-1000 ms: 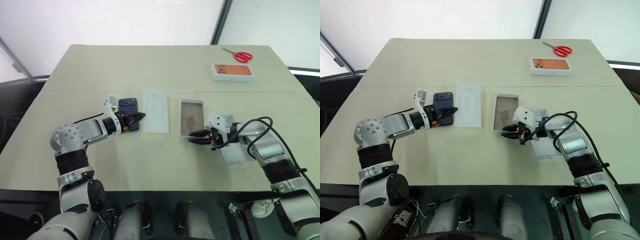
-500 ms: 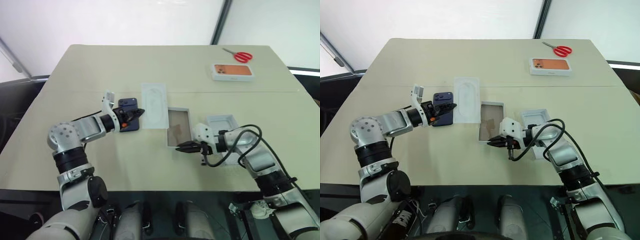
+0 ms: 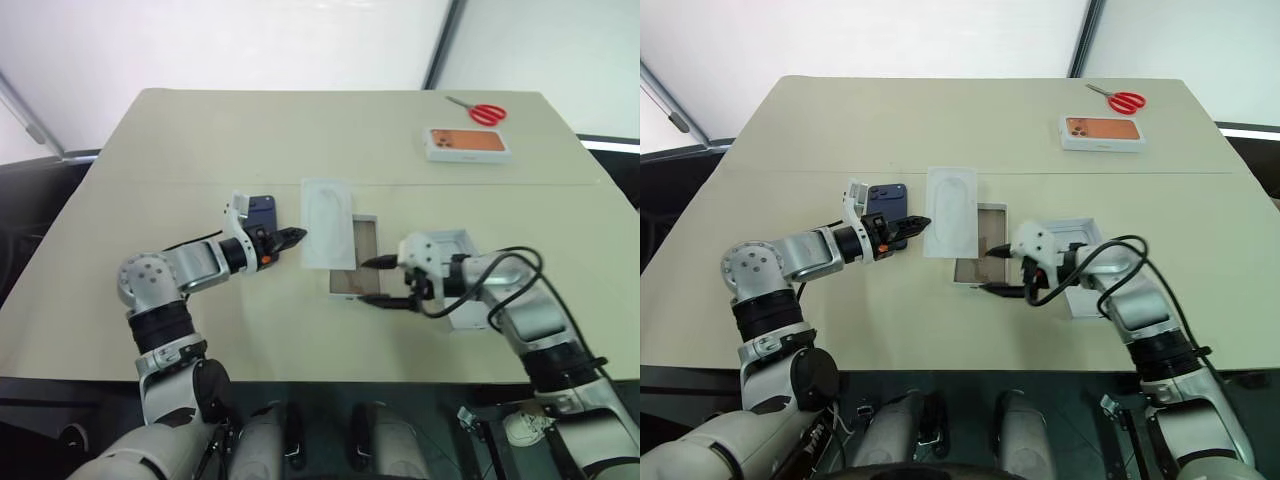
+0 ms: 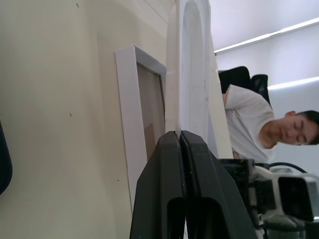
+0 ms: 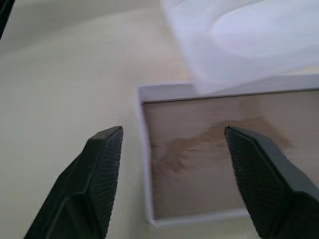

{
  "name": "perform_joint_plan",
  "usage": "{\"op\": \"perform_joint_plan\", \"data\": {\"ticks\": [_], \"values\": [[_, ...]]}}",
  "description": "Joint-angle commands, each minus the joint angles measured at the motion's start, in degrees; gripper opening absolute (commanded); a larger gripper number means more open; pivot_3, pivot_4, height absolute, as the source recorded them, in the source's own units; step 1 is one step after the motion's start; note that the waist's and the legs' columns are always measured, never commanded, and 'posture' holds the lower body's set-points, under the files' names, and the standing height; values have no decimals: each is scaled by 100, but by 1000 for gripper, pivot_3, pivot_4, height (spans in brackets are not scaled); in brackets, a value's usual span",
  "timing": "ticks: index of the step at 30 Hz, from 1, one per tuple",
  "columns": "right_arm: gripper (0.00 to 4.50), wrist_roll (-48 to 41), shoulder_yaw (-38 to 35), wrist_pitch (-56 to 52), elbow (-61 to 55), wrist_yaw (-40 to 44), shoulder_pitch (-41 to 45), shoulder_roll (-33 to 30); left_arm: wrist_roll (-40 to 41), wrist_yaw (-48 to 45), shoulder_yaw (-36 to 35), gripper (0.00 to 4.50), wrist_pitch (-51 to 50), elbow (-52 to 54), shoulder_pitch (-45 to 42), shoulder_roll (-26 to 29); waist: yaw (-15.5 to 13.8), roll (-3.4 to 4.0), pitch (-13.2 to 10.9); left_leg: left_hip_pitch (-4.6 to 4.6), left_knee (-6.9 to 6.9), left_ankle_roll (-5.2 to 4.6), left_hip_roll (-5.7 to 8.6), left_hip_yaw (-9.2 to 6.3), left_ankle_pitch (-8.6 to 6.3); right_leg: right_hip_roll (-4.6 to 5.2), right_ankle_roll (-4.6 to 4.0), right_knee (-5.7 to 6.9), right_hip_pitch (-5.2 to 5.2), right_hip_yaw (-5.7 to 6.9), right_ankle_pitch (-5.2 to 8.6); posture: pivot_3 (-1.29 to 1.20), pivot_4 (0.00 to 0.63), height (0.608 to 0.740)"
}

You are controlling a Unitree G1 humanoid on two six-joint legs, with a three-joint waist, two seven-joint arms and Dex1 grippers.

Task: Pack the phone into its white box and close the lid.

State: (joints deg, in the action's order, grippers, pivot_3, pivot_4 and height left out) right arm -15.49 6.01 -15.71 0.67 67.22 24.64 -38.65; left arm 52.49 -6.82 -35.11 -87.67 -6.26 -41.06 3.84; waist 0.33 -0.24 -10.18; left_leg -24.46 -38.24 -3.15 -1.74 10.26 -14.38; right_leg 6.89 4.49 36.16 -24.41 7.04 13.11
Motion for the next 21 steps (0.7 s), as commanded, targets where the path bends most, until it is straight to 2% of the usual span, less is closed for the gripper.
{"op": "perform_joint_plan", "data": {"ticks": [1, 4, 6, 21], "values": [[3513, -305, -586, 287, 32, 237, -202, -354, 99, 83, 28, 0, 159, 130, -59, -217, -19, -3, -1, 0, 0, -1, 0, 0, 0, 1, 0, -2, 0, 0, 0, 0, 150, 738], [3513, -635, -1129, 404, 389, 226, -170, -414, 108, 191, 93, 0, 115, 178, 7, -463, 13, -6, -4, 0, 1, -1, -1, 0, -1, -1, 0, -4, 2, 0, 0, 0, 150, 738], [3513, -603, -1240, 576, 526, 207, -122, -448, 113, 237, 133, 0, 38, 187, 19, -567, 20, -7, -4, 0, 1, -2, -2, 0, -1, -2, 0, -4, 1, 0, 0, 0, 150, 738], [3513, -310, -1006, 1004, 749, -29, 35, -266, -211, 425, 386, 0, -253, 148, 67, -780, 26, -7, -4, 0, 1, -2, -3, 0, 0, -4, 0, -4, 0, 0, 0, 0, 150, 738]]}}
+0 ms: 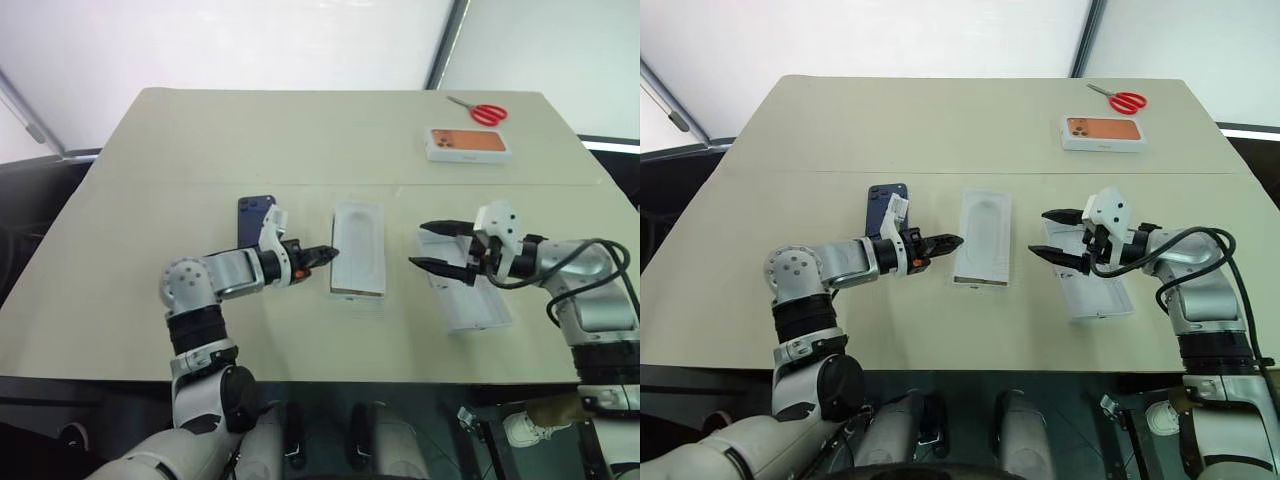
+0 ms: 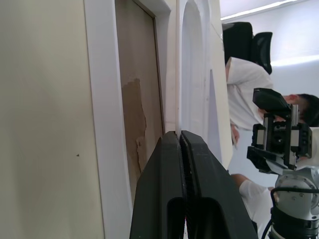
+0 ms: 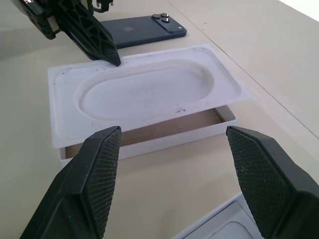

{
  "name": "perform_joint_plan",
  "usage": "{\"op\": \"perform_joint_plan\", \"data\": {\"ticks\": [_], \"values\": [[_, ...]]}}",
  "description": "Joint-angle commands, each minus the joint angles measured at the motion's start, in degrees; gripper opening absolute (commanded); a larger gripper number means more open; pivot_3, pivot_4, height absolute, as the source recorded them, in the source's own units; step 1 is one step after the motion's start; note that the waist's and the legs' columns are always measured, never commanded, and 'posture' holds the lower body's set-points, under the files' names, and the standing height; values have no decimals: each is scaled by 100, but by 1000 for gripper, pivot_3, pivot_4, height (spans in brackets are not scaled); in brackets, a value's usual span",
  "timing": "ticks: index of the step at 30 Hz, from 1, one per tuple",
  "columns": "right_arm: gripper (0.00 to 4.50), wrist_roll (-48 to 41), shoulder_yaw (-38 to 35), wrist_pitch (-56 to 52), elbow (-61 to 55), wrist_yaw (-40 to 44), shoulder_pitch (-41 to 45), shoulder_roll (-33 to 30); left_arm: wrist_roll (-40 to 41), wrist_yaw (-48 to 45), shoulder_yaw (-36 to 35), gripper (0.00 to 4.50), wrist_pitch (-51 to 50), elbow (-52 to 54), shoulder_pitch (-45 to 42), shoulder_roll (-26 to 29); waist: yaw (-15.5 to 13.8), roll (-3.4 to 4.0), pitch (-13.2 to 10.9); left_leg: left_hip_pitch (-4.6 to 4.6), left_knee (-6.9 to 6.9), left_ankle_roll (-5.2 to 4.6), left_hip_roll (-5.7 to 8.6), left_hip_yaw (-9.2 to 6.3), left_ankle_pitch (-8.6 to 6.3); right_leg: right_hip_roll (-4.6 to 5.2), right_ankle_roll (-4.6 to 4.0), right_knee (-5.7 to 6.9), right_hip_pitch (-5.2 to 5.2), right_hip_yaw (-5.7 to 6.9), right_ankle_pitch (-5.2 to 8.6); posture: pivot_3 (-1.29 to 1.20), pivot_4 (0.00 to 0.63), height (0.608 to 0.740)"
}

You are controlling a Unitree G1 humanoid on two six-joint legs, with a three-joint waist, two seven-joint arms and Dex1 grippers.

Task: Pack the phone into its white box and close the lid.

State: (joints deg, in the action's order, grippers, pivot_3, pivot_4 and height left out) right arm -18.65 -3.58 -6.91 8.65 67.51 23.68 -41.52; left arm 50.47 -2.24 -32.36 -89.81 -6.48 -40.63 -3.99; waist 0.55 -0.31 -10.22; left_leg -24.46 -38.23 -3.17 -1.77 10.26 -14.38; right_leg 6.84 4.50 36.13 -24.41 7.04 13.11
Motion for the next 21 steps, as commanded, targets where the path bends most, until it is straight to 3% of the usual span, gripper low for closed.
{"op": "perform_joint_plan", "data": {"ticks": [1, 10, 13, 19, 21], "values": [[3513, 8, -36, 136, -48, -73, 141, 29, -22, -32, 123, 0, -20, 177, 24, -3, 5, 0, 0, 0, 0, 0, 0, 0, 0, 0, 0, 0, 0, 0, 0, 0, 150, 738], [3513, 115, 45, 323, 64, -152, 145, 55, -84, -77, 85, 0, 81, 203, 14, 8, 1, 0, 0, 0, 0, 0, 0, 0, 0, 0, 0, 0, 0, 0, 0, 0, 150, 738], [3556, 117, 56, 314, 32, -185, 147, 75, -88, -89, 67, 977, 65, 190, 1, 10, 1, 0, 0, 0, 0, 0, 0, 0, 0, 0, 0, 0, 0, 0, 0, 0, 150, 738], [3556, 117, 73, 303, 72, -206, 208, 105, -78, -200, 188, 3920, -64, 300, -30, 82, 1, 0, 0, 0, 0, 0, 0, 0, 0, -1, 0, 0, 0, 0, 0, 0, 150, 738], [3556, 136, 96, 306, 89, -229, 236, 132, -59, -274, 185, 3920, -74, 342, -55, 125, 6, 1, 1, 1, 0, 1, 0, 0, 0, -1, 0, 1, 1, 0, 0, 0, 150, 738]]}}
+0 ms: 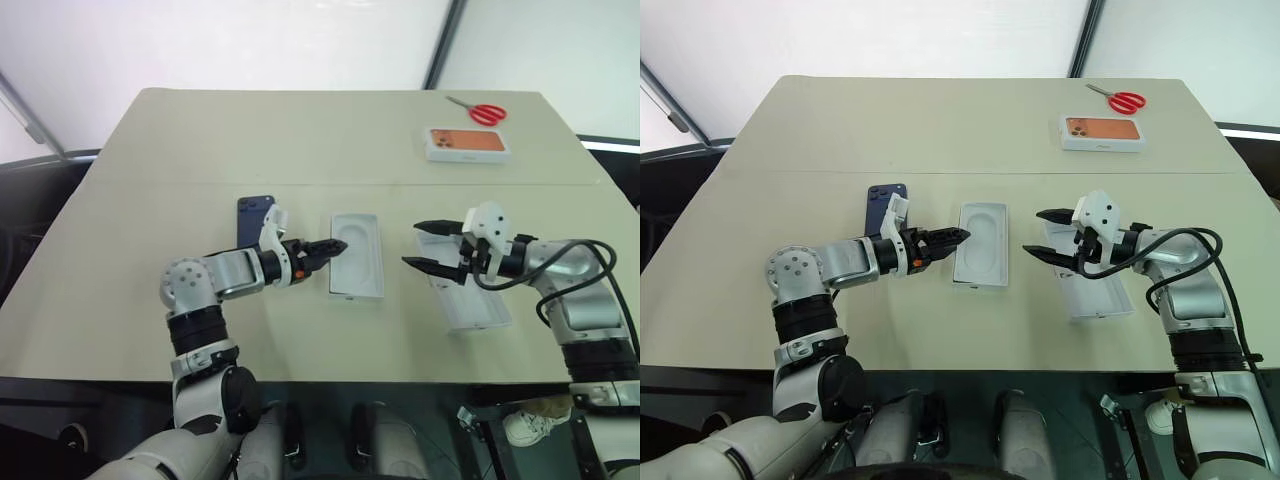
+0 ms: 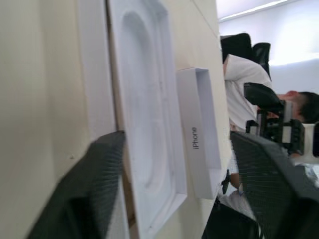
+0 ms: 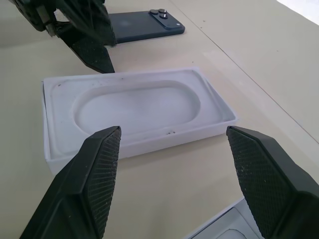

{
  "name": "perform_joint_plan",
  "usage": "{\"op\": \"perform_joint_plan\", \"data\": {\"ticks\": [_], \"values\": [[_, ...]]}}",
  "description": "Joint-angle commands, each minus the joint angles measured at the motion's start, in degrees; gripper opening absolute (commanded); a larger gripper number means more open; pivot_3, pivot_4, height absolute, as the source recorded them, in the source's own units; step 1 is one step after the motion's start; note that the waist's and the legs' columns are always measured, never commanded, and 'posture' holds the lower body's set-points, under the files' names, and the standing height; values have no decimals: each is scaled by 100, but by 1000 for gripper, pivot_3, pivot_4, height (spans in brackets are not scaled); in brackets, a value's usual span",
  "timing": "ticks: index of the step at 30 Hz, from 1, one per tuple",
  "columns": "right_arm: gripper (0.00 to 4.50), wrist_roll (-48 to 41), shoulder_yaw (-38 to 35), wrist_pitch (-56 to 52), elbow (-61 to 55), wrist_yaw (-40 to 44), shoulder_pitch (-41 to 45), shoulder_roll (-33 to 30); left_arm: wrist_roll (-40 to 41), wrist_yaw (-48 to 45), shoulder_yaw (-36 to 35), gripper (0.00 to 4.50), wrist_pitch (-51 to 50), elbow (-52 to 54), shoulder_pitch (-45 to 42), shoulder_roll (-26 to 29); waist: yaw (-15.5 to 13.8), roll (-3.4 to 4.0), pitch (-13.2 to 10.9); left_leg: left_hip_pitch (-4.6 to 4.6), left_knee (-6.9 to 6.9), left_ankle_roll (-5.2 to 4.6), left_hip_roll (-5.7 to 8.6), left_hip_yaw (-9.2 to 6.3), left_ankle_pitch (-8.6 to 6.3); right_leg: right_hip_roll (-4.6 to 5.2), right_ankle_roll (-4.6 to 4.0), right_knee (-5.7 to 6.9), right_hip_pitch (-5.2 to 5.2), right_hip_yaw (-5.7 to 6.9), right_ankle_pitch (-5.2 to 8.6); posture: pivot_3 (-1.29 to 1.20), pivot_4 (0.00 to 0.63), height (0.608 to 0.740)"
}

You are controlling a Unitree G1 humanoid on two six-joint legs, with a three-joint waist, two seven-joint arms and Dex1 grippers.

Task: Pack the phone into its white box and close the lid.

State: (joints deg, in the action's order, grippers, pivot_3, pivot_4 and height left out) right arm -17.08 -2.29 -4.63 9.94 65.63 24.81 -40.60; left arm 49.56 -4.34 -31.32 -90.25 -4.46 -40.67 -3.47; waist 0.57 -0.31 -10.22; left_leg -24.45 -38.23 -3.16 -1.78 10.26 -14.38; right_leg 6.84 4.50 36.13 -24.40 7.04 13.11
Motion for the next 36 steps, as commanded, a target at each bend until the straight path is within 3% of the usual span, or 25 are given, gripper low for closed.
{"op": "perform_joint_plan", "data": {"ticks": [1, 10, 13, 18, 25, 31, 36], "values": [[3556, -19, -20, 72, -46, -43, 133, 55, 32, -80, 64, 3920, -60, 149, -74, 96, 6, 0, 0, 0, 0, 0, 0, 0, 0, 0, 0, 0, 0, 0, 0, 0, 150, 738], [3556, -222, 82, -705, -221, -510, 560, 581, 100, -631, 460, 3920, 445, 662, -150, 700, 11, 2, 0, 0, 1, 2, -2, 0, 1, -1, 0, 2, -3, -1, 0, 0, 150, 738], [2666, -285, 227, -977, -354, -636, 637, 867, 40, -1009, 682, 3959, 895, 844, -86, 1062, 12, 2, 0, -1, 1, 3, -2, 0, 0, 1, -1, 2, -3, -1, 0, 0, 150, 738], [97, 301, 756, -788, -385, -938, 669, 1108, -88, -1491, 775, 3959, 1366, 547, 48, 1845, 27, 4, 1, -1, 5, 5, -2, 0, 1, 0, -1, 3, -7, -1, 0, 0, 150, 738], [41, 1427, 1588, -446, -172, -1553, 746, 1414, -46, -1688, 564, 3959, 1563, 162, 118, 2344, 29, 3, 0, -3, 7, 6, 0, 2, 2, 1, -1, 3, -9, -1, 0, 0, 150, 738], [41, 2410, 2204, 119, 224, -1538, 800, 1046, -44, -1838, 459, 3959, 1704, -114, 289, 2737, 22, 2, 1, -2, 8, 7, 0, 6, 2, -1, -1, 4, -10, -2, 0, 0, 150, 738], [41, 2336, 2168, 202, 296, -1372, 923, 1113, -17, -1810, 435, 3959, 1786, -143, 333, 2791, 42, 2, 1, -1, 8, 9, -2, 7, 3, -2, -1, 4, -10, -2, 0, 0, 150, 738]]}}
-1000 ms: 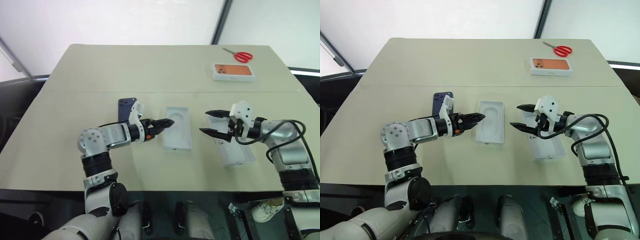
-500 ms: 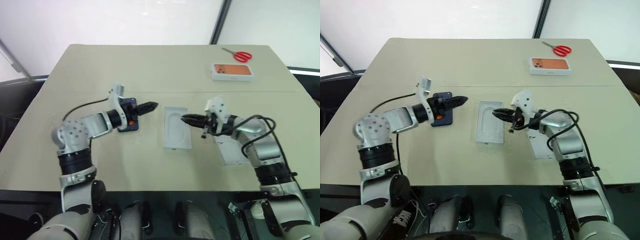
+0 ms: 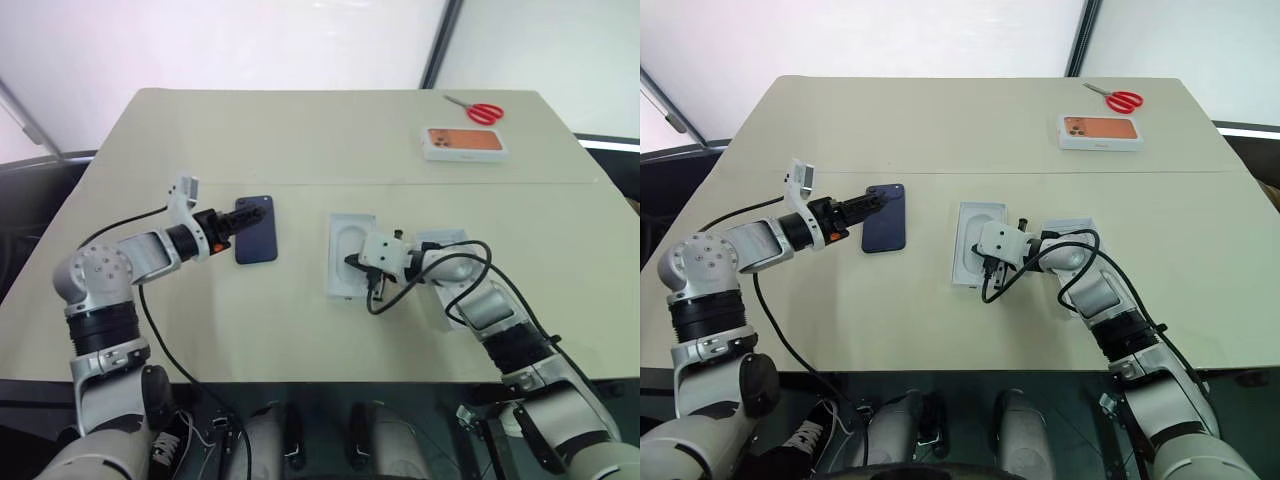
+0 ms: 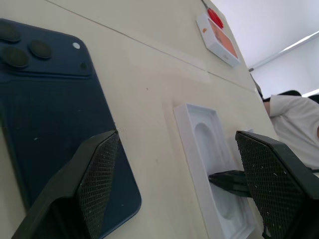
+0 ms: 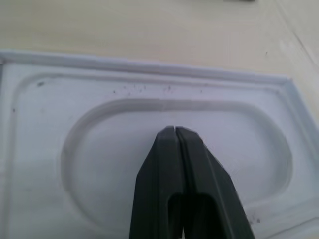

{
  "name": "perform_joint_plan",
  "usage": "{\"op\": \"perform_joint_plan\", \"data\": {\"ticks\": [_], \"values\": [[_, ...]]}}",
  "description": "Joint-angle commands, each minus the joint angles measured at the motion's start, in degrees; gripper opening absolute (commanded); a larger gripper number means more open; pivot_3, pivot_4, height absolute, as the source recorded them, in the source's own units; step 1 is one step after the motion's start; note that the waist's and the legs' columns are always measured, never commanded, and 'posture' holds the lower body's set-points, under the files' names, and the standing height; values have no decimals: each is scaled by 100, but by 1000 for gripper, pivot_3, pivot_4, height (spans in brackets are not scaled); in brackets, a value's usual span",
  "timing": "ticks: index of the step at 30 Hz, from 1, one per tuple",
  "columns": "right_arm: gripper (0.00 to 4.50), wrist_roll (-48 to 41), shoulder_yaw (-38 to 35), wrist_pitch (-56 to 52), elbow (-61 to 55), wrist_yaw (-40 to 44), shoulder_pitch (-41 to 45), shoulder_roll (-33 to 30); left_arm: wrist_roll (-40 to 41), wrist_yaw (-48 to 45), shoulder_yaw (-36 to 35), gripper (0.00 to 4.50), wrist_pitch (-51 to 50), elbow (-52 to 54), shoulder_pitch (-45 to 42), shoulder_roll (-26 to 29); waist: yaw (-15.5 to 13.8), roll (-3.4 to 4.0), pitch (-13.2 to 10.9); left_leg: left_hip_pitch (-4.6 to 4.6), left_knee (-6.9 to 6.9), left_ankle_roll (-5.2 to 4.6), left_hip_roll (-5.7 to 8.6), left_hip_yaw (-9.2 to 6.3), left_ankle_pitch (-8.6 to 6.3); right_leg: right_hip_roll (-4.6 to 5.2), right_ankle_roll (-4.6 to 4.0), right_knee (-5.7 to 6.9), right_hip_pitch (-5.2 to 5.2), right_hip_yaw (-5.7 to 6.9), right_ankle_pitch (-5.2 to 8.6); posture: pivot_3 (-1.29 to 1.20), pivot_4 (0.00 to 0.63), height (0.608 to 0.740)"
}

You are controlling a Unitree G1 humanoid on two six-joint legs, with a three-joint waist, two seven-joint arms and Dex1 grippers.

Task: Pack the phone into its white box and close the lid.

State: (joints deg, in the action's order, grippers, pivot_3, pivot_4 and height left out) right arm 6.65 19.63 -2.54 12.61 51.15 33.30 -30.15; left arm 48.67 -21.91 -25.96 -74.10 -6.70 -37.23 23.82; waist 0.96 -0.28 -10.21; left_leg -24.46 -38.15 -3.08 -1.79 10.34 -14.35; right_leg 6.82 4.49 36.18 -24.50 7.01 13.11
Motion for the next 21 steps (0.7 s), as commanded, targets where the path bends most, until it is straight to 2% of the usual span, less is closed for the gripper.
{"op": "perform_joint_plan", "data": {"ticks": [1, 4, 9, 13, 16, 21], "values": [[41, -263, -177, -142, -19, 88, 122, 180, 99, -24, -179, 3959, 156, 27, -24, 75, 6, 0, 0, 0, 0, 0, 0, 0, 0, 0, 0, 0, 0, 0, 0, 0, 150, 738], [41, -728, -546, -347, -129, 136, 303, 367, 145, -9, -330, 3959, 7, -195, -2, 231, 17, 0, -1, 0, 0, 1, -2, 0, 2, -2, 0, 1, -1, 0, 0, 0, 150, 738], [41, -1005, -849, -533, 1, 73, 860, 548, 265, -156, -587, 3959, -169, -613, -39, 577, 24, 0, -4, -1, 1, 1, -2, 2, 2, -4, 0, 2, -5, 3, 0, 0, 150, 738], [41, -966, -701, -613, 125, -62, 1215, 1008, 226, -269, -758, 3959, -168, -1335, -176, 788, 27, 0, -3, 0, 3, 3, -3, 2, 2, -3, 0, 2, -6, 3, 0, 0, 150, 738], [41, -669, -420, -640, 440, -254, 1405, 1341, 23, -479, -549, 3959, 28, -1799, -207, 890, 21, 0, -3, -2, 4, 3, -1, 3, 2, -3, 0, 3, -7, 3, 0, 0, 150, 738], [41, -86, 27, -385, 1841, -654, 2070, 1952, -379, -929, -118, 3959, 511, -2546, -375, 923, 26, -1, -3, -4, 6, 4, 1, 15, 2, -4, 0, 9, -16, 2, 0, 0, 150, 738]]}}
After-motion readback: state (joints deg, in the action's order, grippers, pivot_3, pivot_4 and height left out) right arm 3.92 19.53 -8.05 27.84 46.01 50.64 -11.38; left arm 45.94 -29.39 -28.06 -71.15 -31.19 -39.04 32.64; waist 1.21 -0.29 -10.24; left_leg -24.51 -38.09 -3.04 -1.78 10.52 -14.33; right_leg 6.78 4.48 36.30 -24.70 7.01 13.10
